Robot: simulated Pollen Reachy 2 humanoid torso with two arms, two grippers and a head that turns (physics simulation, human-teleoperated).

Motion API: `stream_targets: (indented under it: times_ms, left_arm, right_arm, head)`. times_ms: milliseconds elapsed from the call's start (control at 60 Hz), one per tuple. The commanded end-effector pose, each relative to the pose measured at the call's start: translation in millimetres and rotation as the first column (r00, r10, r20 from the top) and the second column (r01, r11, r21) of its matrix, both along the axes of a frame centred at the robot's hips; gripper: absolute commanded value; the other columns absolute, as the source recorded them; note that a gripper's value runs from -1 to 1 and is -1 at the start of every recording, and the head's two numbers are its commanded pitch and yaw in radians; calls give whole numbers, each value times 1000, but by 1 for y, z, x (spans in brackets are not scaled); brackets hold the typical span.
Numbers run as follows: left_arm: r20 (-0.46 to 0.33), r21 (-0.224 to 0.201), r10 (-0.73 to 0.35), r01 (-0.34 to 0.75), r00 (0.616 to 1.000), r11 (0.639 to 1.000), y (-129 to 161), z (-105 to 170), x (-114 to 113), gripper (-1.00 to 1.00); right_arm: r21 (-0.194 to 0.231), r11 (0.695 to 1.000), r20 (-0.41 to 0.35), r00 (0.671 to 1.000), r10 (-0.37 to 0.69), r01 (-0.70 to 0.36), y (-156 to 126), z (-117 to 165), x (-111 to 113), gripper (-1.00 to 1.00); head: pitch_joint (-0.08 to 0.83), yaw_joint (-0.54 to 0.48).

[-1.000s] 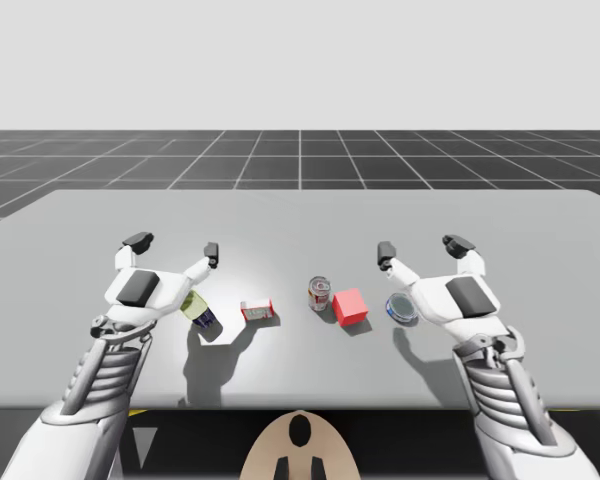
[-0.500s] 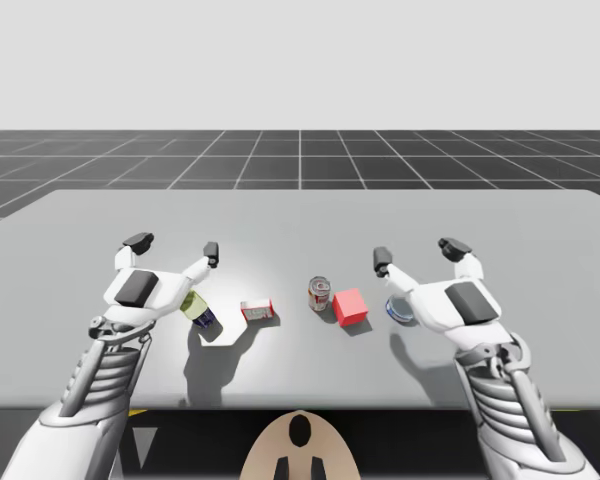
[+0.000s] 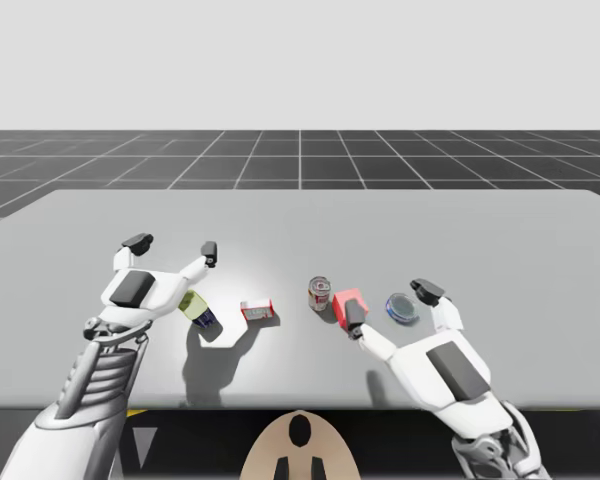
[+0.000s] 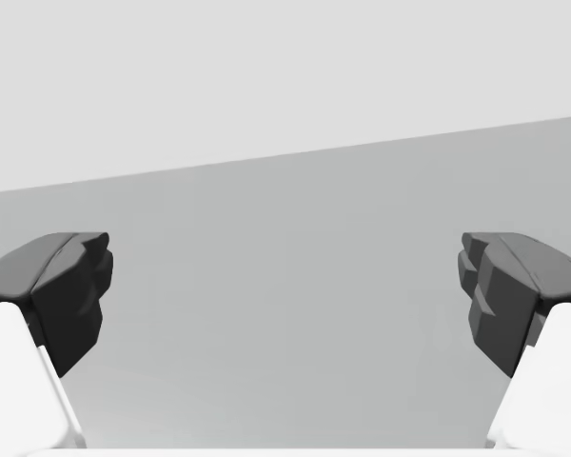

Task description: Find the red cube and pick it up.

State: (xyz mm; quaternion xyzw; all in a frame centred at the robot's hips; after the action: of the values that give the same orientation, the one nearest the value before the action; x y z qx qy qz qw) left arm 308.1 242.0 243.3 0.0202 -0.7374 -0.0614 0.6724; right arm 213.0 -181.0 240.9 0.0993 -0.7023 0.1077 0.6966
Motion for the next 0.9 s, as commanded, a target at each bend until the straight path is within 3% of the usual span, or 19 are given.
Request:
stream_targets:
  times_ms: [17, 183, 333, 483, 800, 900]
  left_arm:
    - [-2, -8, -3, 3, 1000, 1000, 0, 0, -1, -1000]
    - [-4, -12, 2, -2, 1000, 1000, 1, 0, -2, -1000]
    - [-4, -12, 2, -2, 1000, 1000, 1, 1, -2, -1000]
    - [-3, -14, 3, -3, 1000, 1000, 1, 1, -3, -1000]
    - [-4, -17, -1, 1, 1000, 1000, 1, 1, -3, -1000]
    - [-3, -18, -3, 3, 1000, 1000, 1, 1, -3, -1000]
  right_arm:
    - [70, 997, -72, 997, 25, -20, 20, -24, -14, -1000]
    - [84, 996, -145, 989, 26, -14, 30, -58, -2, -1000]
    - [58, 998, -164, 986, 11, -1, 42, -77, 13, -1000]
    - [47, 998, -184, 983, -21, 30, 46, -88, 29, -1000]
    - [-19, 998, -226, 972, -62, 59, 57, -100, 60, -1000]
    - [-10, 999, -256, 965, -50, 49, 58, -102, 65, -1000]
  head:
    - [700, -179]
    - [706, -180]
    - [709, -175]
    - [710, -171]
    - [711, -172]
    - [709, -175]
